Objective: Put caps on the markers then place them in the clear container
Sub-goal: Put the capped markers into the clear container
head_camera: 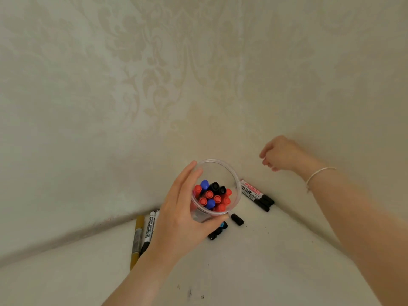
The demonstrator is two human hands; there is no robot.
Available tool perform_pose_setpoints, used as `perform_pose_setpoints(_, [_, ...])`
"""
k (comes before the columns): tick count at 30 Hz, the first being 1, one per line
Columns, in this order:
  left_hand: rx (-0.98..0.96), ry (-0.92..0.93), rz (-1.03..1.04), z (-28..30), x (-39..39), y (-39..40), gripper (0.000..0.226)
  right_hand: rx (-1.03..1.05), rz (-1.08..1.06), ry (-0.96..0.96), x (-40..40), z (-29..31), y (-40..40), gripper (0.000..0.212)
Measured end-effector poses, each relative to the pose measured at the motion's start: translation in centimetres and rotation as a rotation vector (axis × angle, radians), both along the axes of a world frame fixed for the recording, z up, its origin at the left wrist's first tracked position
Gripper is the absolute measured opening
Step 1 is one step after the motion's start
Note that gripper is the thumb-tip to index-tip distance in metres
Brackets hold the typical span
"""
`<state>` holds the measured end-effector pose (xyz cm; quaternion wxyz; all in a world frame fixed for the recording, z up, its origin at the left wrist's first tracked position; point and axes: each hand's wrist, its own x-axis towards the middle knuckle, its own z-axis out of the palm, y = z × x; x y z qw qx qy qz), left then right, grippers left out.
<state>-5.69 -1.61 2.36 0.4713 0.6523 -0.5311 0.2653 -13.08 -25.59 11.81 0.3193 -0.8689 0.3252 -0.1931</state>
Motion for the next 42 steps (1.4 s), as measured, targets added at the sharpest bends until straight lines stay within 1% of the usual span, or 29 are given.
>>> perform_pose_setpoints(3, [0.007, -0.076, 0.044, 0.3, 0.1, -0.5, 0.088, -0.072, 0.003, 0.309, 1.6, -5.9, -1.6, 0.036])
perform_pose_setpoints(5, [0.015, -0.110, 0.073, 0.6, 0.2, -0.7, 0.089, -0.165, 0.026, 0.413, 2.3, -8.5, -1.6, 0.037])
perform_pose_setpoints(8, [0.018, -0.117, 0.077, 0.8, 0.5, -0.7, 0.090, -0.287, 0.071, 0.461, 3.3, -11.0, -1.3, 0.034])
perform_pose_setpoints(11, [0.017, -0.127, 0.112, 0.9, 1.1, -0.3, 0.093, -0.457, 0.056, 0.517, 4.4, -12.9, -0.8, 0.048])
perform_pose_setpoints(13, [0.011, -0.119, 0.128, 0.9, 1.5, -0.1, 0.095, -0.526, 0.013, 0.582, 5.1, -13.5, -0.3, 0.052])
perform_pose_setpoints(16, [0.003, -0.111, 0.140, 0.9, 1.8, 0.3, 0.096, -0.492, -0.049, 0.665, 6.0, -14.1, 0.3, 0.045])
perform_pose_setpoints(20, [0.000, -0.136, 0.140, 0.8, 2.2, 0.7, 0.097, -0.459, -0.083, 0.649, 6.3, -14.2, 0.8, 0.042])
perform_pose_setpoints(25, [0.005, -0.130, 0.127, 0.7, 2.3, 1.1, 0.096, -0.461, -0.037, 0.635, 6.0, -13.9, 0.5, 0.047])
perform_pose_setpoints(27, [0.009, -0.107, 0.129, 0.8, 2.3, 1.3, 0.094, -0.387, 0.000, 0.582, 5.8, -13.9, -0.2, 0.055])
perform_pose_setpoints(29, [0.008, -0.091, 0.128, 0.9, 2.0, 1.5, 0.092, -0.234, 0.050, 0.485, 5.0, -13.1, -0.5, 0.059])
perform_pose_setpoints(30, [0.005, -0.082, 0.123, 0.9, 1.9, 1.5, 0.092, -0.155, 0.077, 0.449, 4.5, -12.4, -0.5, 0.055])
perform_pose_setpoints(31, [0.001, -0.072, 0.119, 0.9, 1.7, 1.5, 0.092, -0.067, 0.098, 0.417, 4.0, -11.8, -0.3, 0.048])
perform_pose_setpoints(33, [-0.004, -0.064, 0.113, 1.0, 1.4, 1.4, 0.092, 0.111, 0.107, 0.336, 3.1, -11.1, -0.2, 0.022])
perform_pose_setpoints(34, [-0.003, -0.063, 0.109, 1.0, 1.3, 1.4, 0.093, 0.205, 0.093, 0.288, 2.8, -10.7, -0.2, 0.013])
perform_pose_setpoints(36, [0.001, -0.047, 0.089, 0.8, 1.2, 1.4, 0.094, 0.394, 0.066, 0.175, 2.2, -10.1, -0.2, 0.011])
perform_pose_setpoints(38, [0.010, -0.007, 0.064, 0.5, 1.1, 1.5, 0.096, 0.532, 0.055, 0.072, 1.6, -9.2, 0.0, 0.010])
perform_pose_setpoints(40, [0.025, 0.010, 0.050, 0.1, 0.8, 1.6, 0.094, 0.628, 0.060, -0.022, 1.0, -8.1, 0.4, 0.008])
perform_pose_setpoints(42, [0.038, 0.006, 0.050, -0.1, 0.5, 1.8, 0.093, 0.672, 0.065, -0.087, 0.5, -6.9, 0.7, 0.011])
